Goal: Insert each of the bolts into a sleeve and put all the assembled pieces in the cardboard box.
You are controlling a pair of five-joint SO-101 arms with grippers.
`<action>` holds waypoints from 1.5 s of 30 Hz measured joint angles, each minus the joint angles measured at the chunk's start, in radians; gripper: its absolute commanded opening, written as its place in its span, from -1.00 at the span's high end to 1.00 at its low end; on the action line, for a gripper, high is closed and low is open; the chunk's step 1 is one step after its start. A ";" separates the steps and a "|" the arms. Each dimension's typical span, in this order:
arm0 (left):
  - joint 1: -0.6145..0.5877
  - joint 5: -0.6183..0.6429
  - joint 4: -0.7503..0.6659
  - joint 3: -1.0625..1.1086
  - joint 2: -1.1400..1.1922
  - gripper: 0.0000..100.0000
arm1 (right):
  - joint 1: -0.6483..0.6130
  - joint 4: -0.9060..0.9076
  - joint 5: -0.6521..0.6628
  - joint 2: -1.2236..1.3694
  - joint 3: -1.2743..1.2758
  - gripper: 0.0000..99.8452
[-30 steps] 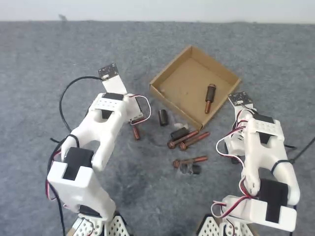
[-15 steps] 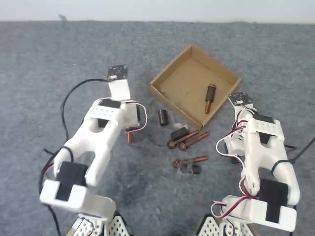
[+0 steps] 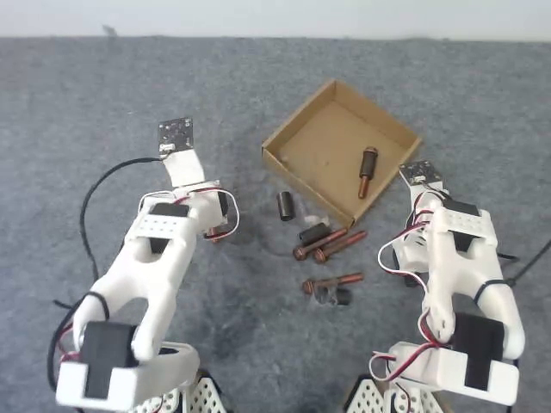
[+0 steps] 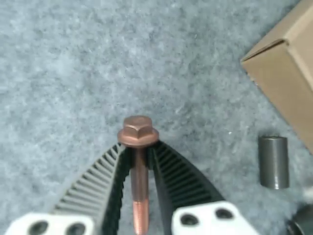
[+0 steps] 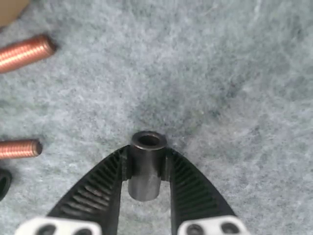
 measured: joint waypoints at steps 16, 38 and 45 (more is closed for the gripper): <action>-0.080 0.000 -0.003 0.058 -0.071 0.98 | 0.037 -0.074 -0.002 -0.008 -0.244 0.99; -0.080 0.000 -0.003 0.058 -0.071 0.98 | -0.126 -0.845 -0.034 -0.008 -0.123 0.99; -0.080 0.000 -0.003 0.058 -0.071 0.98 | -0.173 -1.132 -0.379 -0.006 -0.034 0.99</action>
